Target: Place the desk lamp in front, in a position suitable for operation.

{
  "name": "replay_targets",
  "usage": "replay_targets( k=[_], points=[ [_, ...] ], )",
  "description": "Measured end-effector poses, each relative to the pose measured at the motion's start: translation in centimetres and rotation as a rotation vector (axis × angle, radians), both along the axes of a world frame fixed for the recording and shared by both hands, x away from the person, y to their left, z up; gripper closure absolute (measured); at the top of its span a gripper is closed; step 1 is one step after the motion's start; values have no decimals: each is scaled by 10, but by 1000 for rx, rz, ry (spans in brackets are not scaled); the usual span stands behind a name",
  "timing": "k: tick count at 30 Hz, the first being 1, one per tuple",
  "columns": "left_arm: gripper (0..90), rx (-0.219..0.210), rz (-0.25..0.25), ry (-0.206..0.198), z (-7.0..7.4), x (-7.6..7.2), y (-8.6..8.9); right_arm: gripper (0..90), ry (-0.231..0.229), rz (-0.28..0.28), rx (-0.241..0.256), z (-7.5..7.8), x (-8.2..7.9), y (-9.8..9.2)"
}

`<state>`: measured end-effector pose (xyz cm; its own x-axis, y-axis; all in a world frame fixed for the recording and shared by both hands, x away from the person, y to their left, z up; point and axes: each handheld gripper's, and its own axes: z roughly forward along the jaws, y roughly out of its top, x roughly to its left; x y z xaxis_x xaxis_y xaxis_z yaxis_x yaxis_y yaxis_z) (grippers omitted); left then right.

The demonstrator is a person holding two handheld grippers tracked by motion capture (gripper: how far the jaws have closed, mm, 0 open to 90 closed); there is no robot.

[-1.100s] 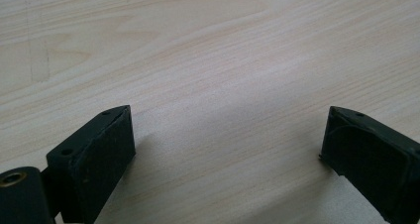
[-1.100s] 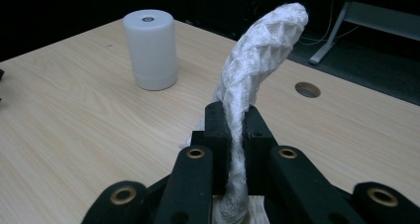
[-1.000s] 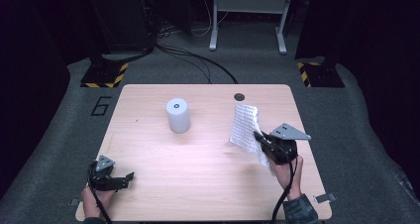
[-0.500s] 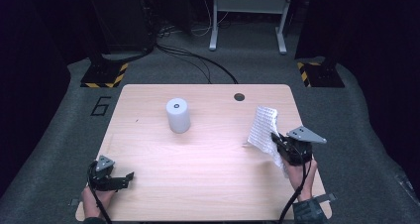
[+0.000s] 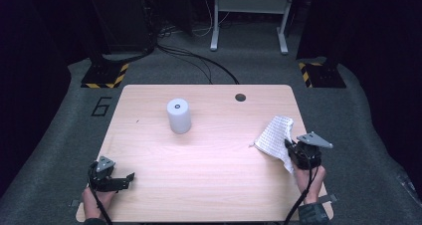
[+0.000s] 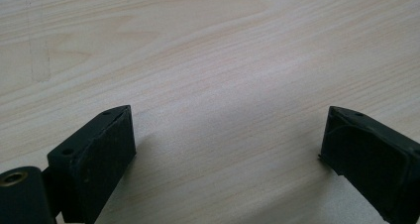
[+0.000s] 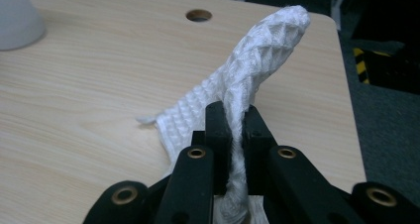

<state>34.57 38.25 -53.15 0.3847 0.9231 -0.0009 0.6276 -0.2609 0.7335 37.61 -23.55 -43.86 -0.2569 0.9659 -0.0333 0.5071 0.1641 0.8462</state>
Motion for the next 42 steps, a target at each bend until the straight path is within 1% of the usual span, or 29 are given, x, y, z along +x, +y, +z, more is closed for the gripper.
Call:
replay_targets(
  k=[3,4,5,6,7,8,9,11,12,13,14,15,16,18,20,23,26,27,28,29,30,31,32,33,35,39,40,41,42],
  points=[
    [63,0,-1,4,0,0,0,853,24,-36,-9,-9,0,-4],
    [63,0,-1,5,0,0,0,853,27,-40,-14,-12,1,-6],
    [63,-2,3,-5,0,0,0,853,37,-47,-20,-14,1,-7],
    [63,0,-1,3,0,0,0,853,47,-49,-24,-20,2,-9],
    [63,-1,0,1,0,0,0,853,47,-49,-24,-20,2,-9],
    [63,-4,5,-11,-1,0,0,853,57,-54,-18,-23,2,-10],
    [63,0,0,1,0,0,0,853,61,-52,-16,-26,2,-11],
    [63,-1,0,0,0,0,0,853,78,-54,-9,-32,3,-13],
    [63,-4,5,-11,-1,0,0,853,92,-57,-4,-35,3,-14],
    [63,1,-2,5,0,0,0,853,94,-55,-2,-37,4,-15],
    [63,-2,3,-5,0,0,0,853,100,-59,2,-40,4,-15],
    [63,-2,3,-6,-1,0,0,853,115,-56,6,-45,5,-17],
    [63,0,0,1,0,0,0,853,115,-56,6,-45,5,-17],
    [63,1,-1,3,0,0,0,852,130,-58,14,-50,6,-19],
    [63,0,0,3,0,0,0,853,146,-61,24,-55,7,-20],
    [63,-1,2,-2,0,0,0,852,165,-62,21,-62,9,-21],
    [63,0,-1,3,0,0,0,852,185,-58,31,-70,11,-23],
    [63,0,-1,3,0,0,0,852,185,-58,31,-70,11,-23],
    [63,-3,3,-6,0,0,0,852,191,-54,34,-71,11,-24],
    [63,0,-1,4,0,0,0,852,194,-53,35,-72,11,-24],
    [63,-1,1,-1,0,0,0,852,198,-49,25,-74,12,-24],
    [63,0,-1,3,0,0,0,852,197,-51,28,-76,13,-24],
    [63,-3,4,-9,-1,0,0,852,204,-52,26,-77,13,-24],
    [63,0,-1,4,0,0,0,852,204,-51,27,-78,13,-24],
    [63,-2,2,-3,0,0,0,851,198,-49,34,-79,13,-25],
    [63,0,0,4,0,0,0,851,197,-38,26,-80,12,-26],
    [63,0,0,3,0,0,0,851,192,-29,29,-81,12,-27],
    [63,0,0,4,0,0,0,850,188,-36,39,-81,12,-26],
    [62,-2,1,3,0,0,0,850,181,-38,57,-83,10,-27]
  ],
)
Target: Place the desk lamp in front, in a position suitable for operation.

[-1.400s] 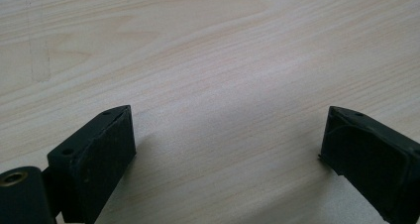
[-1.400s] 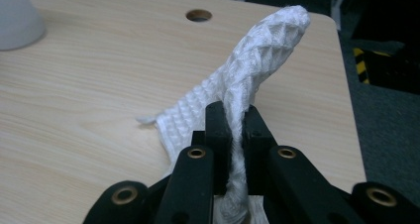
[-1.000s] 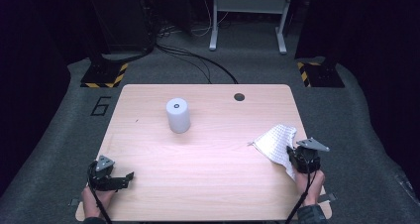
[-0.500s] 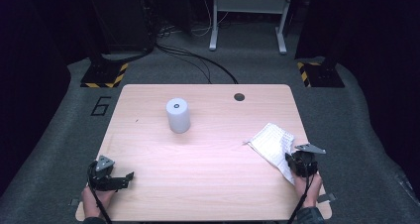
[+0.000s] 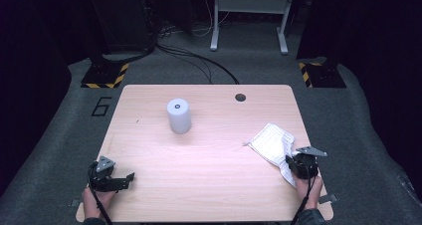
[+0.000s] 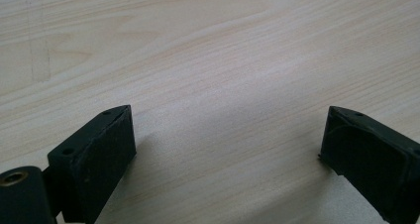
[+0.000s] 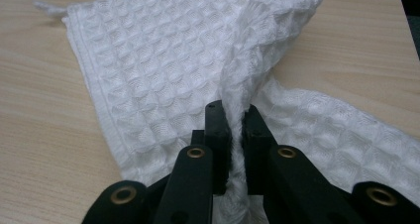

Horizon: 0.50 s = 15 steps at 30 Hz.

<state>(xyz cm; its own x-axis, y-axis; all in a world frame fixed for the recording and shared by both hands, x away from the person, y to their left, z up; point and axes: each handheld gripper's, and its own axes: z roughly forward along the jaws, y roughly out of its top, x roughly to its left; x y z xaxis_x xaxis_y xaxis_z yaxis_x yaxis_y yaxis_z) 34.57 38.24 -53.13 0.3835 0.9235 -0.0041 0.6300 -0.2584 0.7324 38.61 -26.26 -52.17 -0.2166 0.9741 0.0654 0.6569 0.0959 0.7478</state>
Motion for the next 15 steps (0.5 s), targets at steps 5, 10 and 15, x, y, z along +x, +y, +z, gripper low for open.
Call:
replay_targets(
  k=[5,10,15],
  points=[
    [61,-3,5,-11,-1,0,-1,846,-11,5,27,-1,0,-3],
    [56,12,10,4,1,2,-2,769,-12,18,52,-2,-1,-5],
    [3,44,-7,43,6,7,-12,373,-16,22,16,-2,-3,-2]
  ],
)
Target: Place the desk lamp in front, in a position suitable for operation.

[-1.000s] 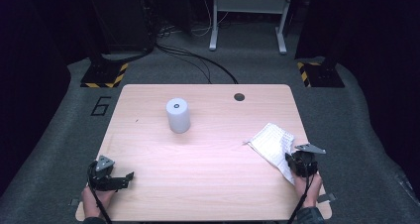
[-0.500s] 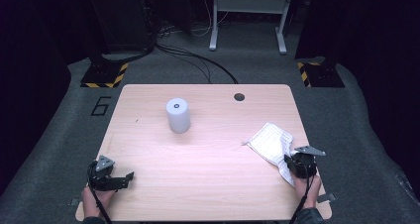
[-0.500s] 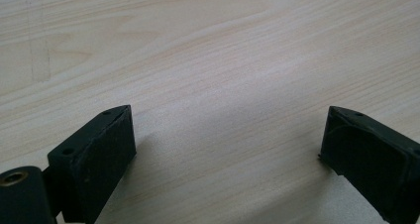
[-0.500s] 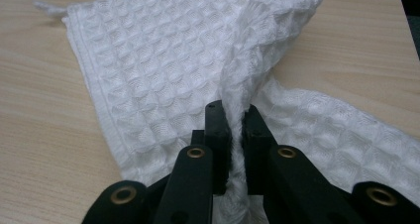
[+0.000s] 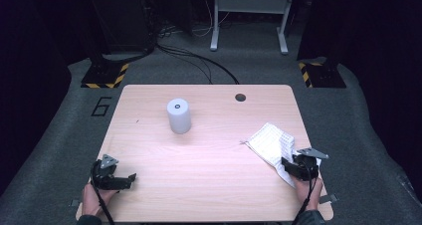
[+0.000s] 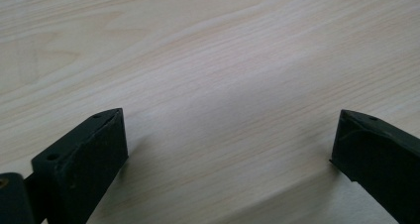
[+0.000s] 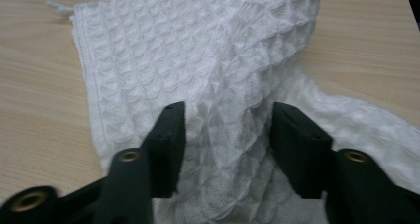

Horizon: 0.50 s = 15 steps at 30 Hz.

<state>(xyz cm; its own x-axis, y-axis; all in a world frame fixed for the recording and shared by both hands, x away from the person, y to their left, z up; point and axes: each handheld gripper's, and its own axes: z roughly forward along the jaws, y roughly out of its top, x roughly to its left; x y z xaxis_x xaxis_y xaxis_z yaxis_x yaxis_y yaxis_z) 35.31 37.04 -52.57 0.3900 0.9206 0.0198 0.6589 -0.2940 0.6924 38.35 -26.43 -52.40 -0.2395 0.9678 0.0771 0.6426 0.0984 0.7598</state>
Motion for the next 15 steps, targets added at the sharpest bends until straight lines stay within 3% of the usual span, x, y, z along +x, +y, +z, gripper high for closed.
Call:
replay_targets(
  k=[2,3,4,11,15],
  points=[
    [1,3,-9,-12,3,2,-5,223,-12,10,4,1,-1,0],
    [1,-1,-19,-8,5,3,-7,223,-12,10,4,1,-1,0],
    [0,4,-28,-9,8,5,-10,147,-31,19,23,2,-3,-2],
    [0,-38,-77,-37,30,23,-26,0,-86,37,30,10,-9,-5],
    [0,-44,-127,-32,42,35,-38,0,-93,58,30,19,-18,-7]
  ],
)
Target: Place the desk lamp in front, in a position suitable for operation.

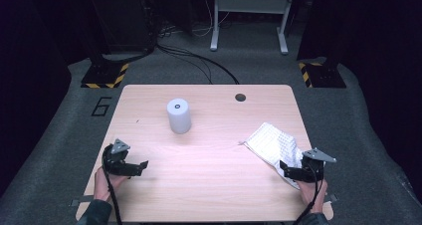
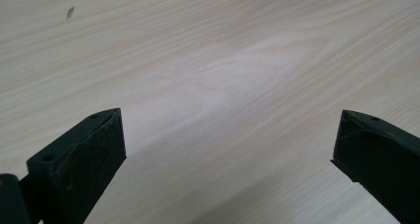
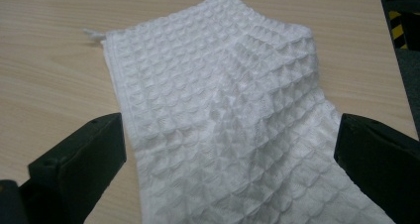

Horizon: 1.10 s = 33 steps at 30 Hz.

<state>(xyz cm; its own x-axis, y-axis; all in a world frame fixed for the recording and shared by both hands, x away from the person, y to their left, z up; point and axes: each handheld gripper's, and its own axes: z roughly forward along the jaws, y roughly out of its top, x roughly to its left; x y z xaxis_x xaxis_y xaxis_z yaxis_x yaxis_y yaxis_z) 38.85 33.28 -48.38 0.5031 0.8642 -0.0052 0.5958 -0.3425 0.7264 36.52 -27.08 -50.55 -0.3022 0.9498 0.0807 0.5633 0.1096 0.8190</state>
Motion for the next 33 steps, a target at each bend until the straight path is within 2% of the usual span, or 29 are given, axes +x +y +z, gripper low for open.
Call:
replay_targets(
  k=[2,8,9,13,17,18,19,21,23,27,28,29,31,33],
  points=[
    [0,16,-19,-12,5,6,-7,0,11,0,-11,2,-5,-2],
    [0,-5,-88,-41,15,22,-23,0,40,-24,-16,-7,-23,-16],
    [0,-6,-86,-39,16,25,-25,0,50,-34,-30,-12,-29,-20],
    [0,-29,-98,-35,21,39,-31,0,59,-46,-45,-16,-34,-23],
    [0,-52,-107,-35,27,54,-36,0,58,-56,-44,-18,-36,-27],
    [0,-51,-99,-48,28,57,-39,0,59,-55,-47,-18,-35,-27],
    [0,-55,-110,-36,31,61,-40,0,71,-53,-49,-18,-34,-27],
    [0,-60,-114,-37,34,68,-43,0,57,-51,-51,-19,-34,-27],
    [0,-69,-122,-36,37,75,-46,0,70,-42,-66,-20,-34,-26],
    [0,-55,-139,-23,42,87,-54,0,59,-33,-74,-20,-35,-25],
    [0,-50,-141,-35,43,90,-56,0,56,-27,-75,-20,-34,-26],
    [0,-51,-142,-25,44,93,-58,0,61,-27,-66,-20,-34,-25],
    [0,-59,-146,-26,46,98,-61,0,65,-23,-63,-20,-34,-27],
    [0,-49,-149,-33,49,103,-64,0,66,-26,-58,-20,-34,-27]
  ],
)
